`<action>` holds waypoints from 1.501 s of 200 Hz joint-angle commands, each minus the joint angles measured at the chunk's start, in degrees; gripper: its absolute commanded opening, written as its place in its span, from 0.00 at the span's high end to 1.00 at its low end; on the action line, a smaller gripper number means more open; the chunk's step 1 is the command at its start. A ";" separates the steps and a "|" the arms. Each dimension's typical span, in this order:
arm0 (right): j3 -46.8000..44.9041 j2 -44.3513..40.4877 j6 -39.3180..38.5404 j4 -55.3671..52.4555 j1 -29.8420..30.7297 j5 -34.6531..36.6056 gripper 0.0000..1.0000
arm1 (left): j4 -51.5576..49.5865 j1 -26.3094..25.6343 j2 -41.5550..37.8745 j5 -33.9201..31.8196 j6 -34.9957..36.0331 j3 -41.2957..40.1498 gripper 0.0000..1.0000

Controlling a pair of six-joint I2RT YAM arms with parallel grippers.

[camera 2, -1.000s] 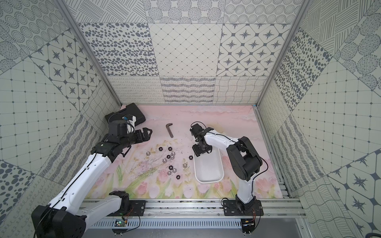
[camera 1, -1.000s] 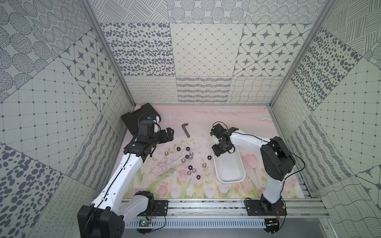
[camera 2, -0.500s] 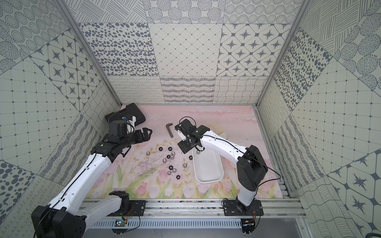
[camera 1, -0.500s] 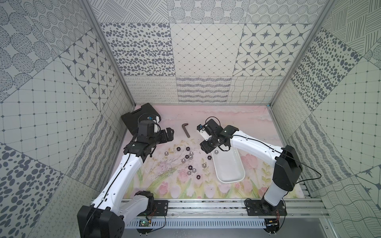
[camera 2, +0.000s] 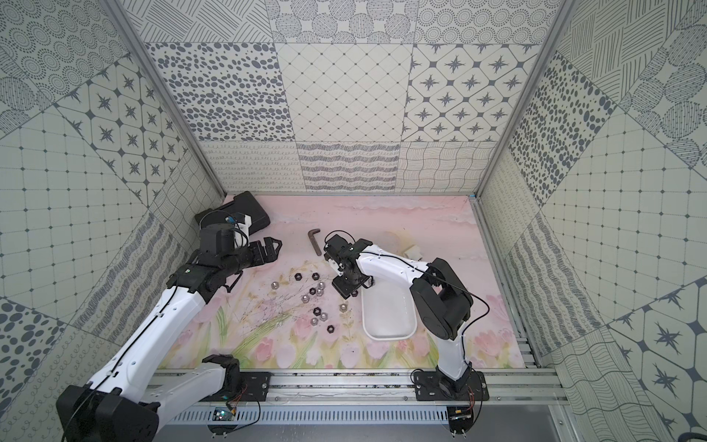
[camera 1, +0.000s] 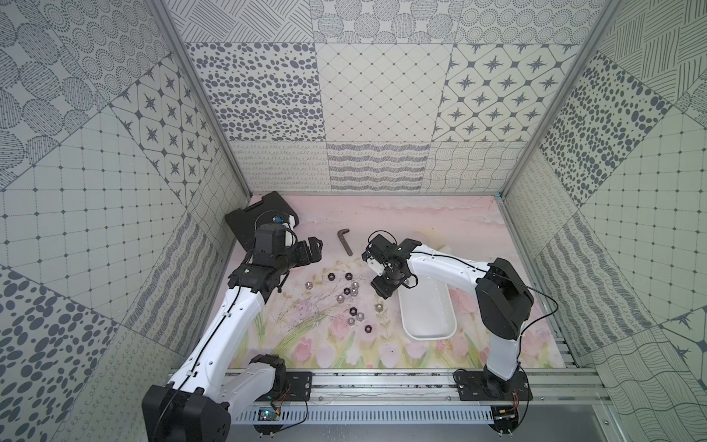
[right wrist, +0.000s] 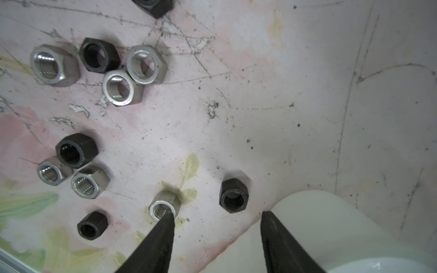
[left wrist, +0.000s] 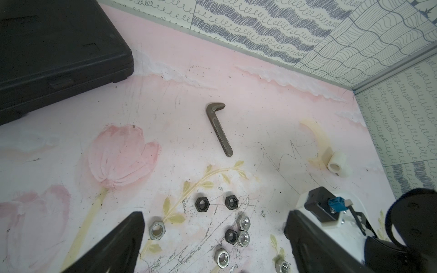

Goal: Put the nuts on the desktop into the storage box
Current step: Pick up the nut from the center of the board.

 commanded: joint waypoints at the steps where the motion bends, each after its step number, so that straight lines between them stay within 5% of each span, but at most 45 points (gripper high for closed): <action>1: -0.79 1.42 -0.90 -1.76 -0.35 1.49 0.37 | -0.76 -0.12 -0.35 0.18 0.17 0.04 0.01; 146: 3.51 7.91 -1.83 -3.50 -0.35 2.19 0.39 | -0.95 -0.10 -0.18 -0.18 0.37 0.41 0.01; 207: 4.72 9.38 -1.56 -3.47 -0.35 0.80 0.59 | -1.04 -0.08 -0.33 -0.34 0.52 0.23 0.01; 243: 4.07 8.90 -1.65 -3.54 -0.35 1.00 0.61 | -1.04 -0.11 -0.24 -0.26 0.43 0.14 0.01; 271: 4.34 7.66 -1.40 -3.46 -0.35 0.47 0.79 | -1.02 -0.09 -0.26 -0.22 0.35 0.14 0.01; 300: 5.35 2.71 -0.51 -1.65 -0.26 0.14 0.82 | -0.95 -0.12 -0.28 -0.10 0.26 0.14 0.01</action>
